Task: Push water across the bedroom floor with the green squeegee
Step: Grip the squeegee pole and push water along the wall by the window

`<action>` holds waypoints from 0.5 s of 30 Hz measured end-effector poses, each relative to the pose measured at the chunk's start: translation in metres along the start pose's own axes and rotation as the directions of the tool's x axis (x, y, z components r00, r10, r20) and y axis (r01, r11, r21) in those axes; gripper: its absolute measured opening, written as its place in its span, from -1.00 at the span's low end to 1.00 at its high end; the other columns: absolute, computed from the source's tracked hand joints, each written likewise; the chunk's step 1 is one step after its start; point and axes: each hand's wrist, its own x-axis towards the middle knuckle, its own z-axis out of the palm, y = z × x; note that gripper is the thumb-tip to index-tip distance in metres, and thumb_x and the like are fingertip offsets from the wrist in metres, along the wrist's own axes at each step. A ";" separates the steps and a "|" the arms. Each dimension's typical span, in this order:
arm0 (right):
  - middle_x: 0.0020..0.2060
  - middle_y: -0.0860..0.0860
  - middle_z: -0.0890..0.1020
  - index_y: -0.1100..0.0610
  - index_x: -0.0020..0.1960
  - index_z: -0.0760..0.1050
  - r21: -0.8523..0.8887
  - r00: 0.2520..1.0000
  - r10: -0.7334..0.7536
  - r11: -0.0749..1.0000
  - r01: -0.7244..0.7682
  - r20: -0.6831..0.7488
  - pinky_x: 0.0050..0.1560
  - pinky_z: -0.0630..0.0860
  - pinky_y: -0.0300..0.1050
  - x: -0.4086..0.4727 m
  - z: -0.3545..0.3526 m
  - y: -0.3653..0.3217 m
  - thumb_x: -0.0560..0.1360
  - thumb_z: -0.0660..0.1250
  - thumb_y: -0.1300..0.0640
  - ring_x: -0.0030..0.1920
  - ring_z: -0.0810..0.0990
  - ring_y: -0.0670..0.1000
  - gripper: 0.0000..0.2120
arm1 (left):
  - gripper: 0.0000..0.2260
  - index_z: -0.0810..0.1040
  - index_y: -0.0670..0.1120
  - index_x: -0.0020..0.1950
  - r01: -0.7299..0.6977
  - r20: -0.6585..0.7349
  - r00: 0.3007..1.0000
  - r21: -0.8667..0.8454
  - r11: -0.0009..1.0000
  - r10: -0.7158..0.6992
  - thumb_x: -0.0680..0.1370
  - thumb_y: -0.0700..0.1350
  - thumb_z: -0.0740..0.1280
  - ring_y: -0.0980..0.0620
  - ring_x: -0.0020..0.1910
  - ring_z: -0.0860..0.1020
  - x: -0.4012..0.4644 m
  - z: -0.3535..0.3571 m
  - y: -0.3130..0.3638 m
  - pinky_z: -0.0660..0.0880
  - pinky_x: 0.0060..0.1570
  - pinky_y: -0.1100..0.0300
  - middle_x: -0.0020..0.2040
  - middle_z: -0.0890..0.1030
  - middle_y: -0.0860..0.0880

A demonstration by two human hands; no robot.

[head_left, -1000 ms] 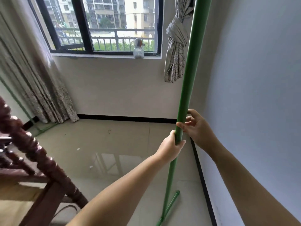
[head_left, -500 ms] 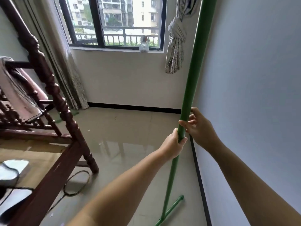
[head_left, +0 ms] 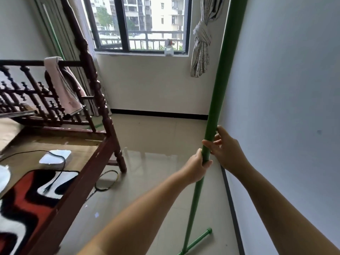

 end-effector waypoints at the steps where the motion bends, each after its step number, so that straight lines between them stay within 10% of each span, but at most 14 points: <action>1: -0.25 -0.08 0.54 0.13 0.07 0.39 -0.004 1.000 -0.003 1.000 0.003 0.011 -0.29 0.43 -0.56 -0.012 -0.002 -0.005 0.43 0.33 0.11 -0.26 0.53 -0.20 -0.75 | -0.78 0.35 -0.15 0.16 -0.008 -0.002 1.000 -0.003 1.000 0.008 0.54 -0.13 0.22 -0.14 -0.07 0.54 -0.012 0.004 0.000 0.55 0.04 -0.06 -0.04 0.54 -0.19; 15: -0.14 -0.05 0.57 0.15 0.12 0.39 0.004 0.984 -0.123 0.992 0.124 0.125 -0.21 0.42 -0.45 -0.190 -0.064 -0.056 0.43 0.32 0.08 -0.15 0.57 -0.08 -0.70 | -0.64 0.25 -0.02 0.33 -0.017 -0.028 0.999 -0.034 0.999 0.016 0.55 -0.12 0.22 -0.06 0.03 0.56 -0.197 0.084 0.046 0.55 0.07 0.07 0.10 0.54 -0.20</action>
